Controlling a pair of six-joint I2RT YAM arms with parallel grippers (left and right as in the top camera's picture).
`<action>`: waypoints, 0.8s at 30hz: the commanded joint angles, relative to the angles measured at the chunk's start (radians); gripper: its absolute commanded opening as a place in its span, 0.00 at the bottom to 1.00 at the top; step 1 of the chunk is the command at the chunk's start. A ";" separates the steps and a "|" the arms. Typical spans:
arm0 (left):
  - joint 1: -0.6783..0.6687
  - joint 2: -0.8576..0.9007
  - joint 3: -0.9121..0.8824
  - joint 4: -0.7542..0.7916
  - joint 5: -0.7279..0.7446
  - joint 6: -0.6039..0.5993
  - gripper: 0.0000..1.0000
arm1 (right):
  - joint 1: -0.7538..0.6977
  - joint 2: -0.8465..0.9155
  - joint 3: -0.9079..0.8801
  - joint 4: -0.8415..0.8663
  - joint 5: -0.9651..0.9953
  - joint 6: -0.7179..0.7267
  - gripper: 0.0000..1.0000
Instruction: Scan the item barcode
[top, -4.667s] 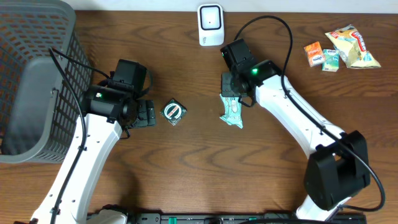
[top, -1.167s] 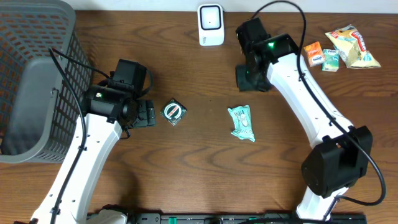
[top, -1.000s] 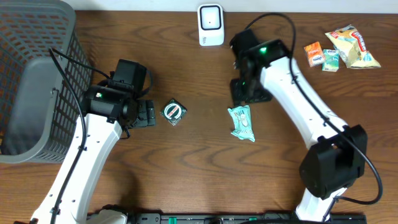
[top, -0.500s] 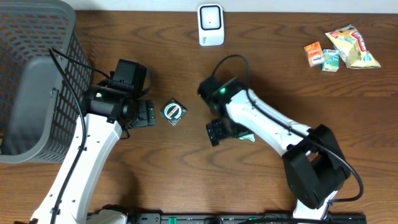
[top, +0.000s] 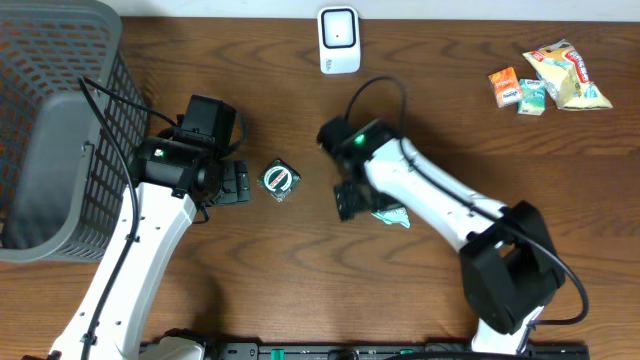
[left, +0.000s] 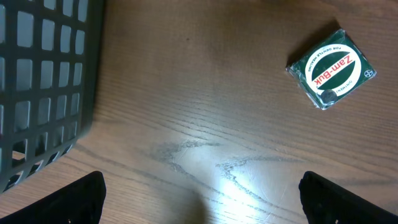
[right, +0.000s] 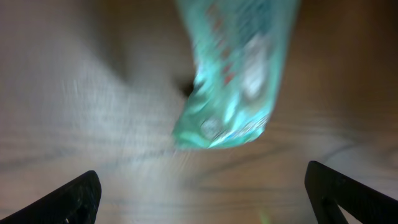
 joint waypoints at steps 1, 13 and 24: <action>0.003 0.004 0.000 -0.003 -0.010 -0.002 0.98 | -0.084 -0.013 0.050 -0.001 -0.048 -0.067 0.99; 0.003 0.004 0.000 -0.003 -0.009 -0.002 0.98 | -0.015 -0.012 -0.002 -0.006 -0.030 -0.127 0.99; 0.003 0.004 0.000 -0.003 -0.010 -0.002 0.98 | 0.118 -0.012 -0.190 0.206 0.283 0.042 0.99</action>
